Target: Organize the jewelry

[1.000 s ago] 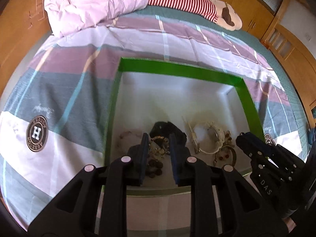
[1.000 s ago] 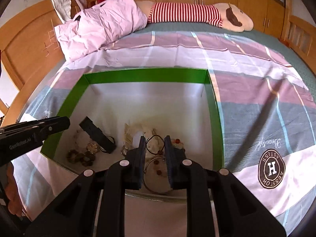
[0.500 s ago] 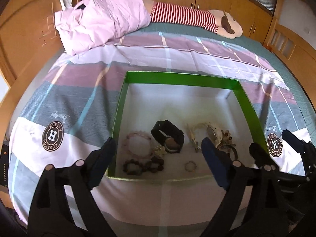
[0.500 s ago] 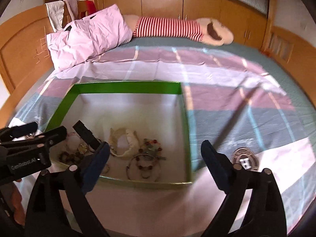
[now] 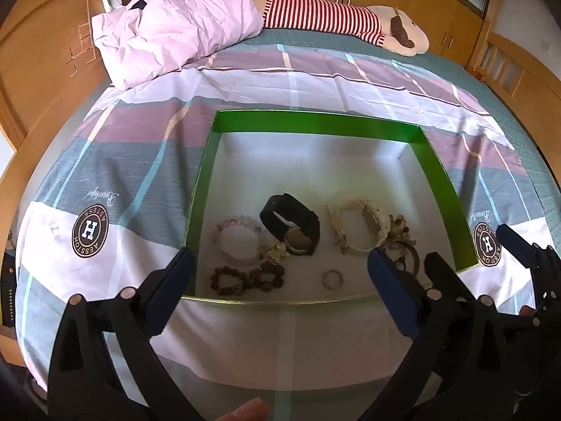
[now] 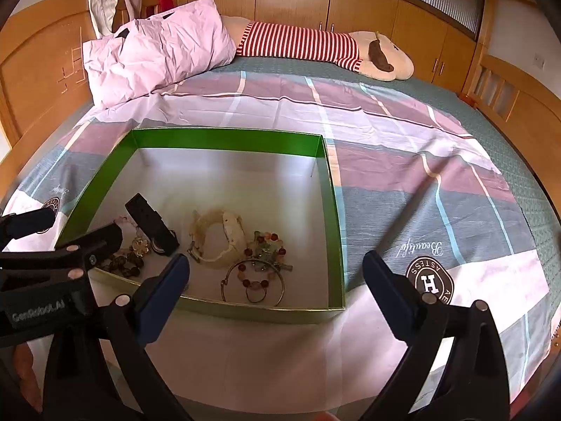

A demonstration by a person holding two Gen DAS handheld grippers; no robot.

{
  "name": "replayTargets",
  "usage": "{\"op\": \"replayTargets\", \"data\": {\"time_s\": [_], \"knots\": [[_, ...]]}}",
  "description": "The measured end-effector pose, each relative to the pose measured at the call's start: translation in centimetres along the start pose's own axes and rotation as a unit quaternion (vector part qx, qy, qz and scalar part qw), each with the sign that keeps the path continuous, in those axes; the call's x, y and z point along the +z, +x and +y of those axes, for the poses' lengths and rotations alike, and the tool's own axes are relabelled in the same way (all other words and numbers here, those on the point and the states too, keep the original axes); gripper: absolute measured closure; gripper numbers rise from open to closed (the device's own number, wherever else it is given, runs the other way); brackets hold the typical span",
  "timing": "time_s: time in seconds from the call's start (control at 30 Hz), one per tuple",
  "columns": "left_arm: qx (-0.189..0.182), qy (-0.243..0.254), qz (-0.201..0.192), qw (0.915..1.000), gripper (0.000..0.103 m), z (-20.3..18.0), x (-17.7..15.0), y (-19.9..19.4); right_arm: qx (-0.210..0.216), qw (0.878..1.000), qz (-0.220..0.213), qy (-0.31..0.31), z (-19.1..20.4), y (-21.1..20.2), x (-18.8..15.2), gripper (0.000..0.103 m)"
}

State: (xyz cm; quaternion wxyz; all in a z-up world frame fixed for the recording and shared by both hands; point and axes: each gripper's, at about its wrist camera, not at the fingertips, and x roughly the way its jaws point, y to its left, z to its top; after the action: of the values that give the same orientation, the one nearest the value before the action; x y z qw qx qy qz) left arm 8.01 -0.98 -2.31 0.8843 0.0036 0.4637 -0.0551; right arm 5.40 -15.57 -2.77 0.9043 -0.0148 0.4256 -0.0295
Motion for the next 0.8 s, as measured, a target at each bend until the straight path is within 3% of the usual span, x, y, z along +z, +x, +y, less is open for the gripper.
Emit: {"op": "replayTargets", "data": {"time_s": [0.33, 0.8], "knots": [[0.021, 0.012, 0.001, 0.9997, 0.002, -0.47, -0.24, -0.22, -0.006, 1.000, -0.010, -0.003, 0.58, 0.01, -0.38, 0.004], [0.020, 0.017, 0.001, 0.9997, 0.002, -0.51, -0.38, -0.38, -0.007, 1.000, -0.016, 0.002, 0.89, 0.03, -0.59, 0.004]]}}
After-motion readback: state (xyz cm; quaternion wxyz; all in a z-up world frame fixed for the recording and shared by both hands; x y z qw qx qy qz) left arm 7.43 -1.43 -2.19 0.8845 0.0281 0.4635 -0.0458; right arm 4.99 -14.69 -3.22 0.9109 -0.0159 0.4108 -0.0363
